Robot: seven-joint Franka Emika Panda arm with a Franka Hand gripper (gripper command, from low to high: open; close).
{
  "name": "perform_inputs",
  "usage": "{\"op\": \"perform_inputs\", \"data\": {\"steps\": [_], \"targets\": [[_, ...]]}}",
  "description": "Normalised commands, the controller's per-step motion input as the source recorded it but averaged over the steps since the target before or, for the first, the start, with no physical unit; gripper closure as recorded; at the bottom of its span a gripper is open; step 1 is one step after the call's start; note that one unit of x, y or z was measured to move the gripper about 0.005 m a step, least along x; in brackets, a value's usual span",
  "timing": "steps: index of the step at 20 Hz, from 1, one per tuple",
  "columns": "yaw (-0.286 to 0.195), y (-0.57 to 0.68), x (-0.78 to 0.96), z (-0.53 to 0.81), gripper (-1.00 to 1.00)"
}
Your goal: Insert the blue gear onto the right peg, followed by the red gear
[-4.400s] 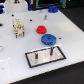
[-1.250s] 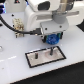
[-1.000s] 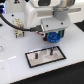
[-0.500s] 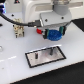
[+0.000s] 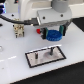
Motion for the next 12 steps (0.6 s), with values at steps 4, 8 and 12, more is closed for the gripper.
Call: {"op": "perform_inputs", "data": {"steps": [4, 8, 12], "targets": [[0.000, -0.24, 0.56, 0.05, 1.00], [0.000, -0.11, 0.55, 0.03, 1.00], [0.000, -0.02, 0.44, 0.01, 1.00]]}}
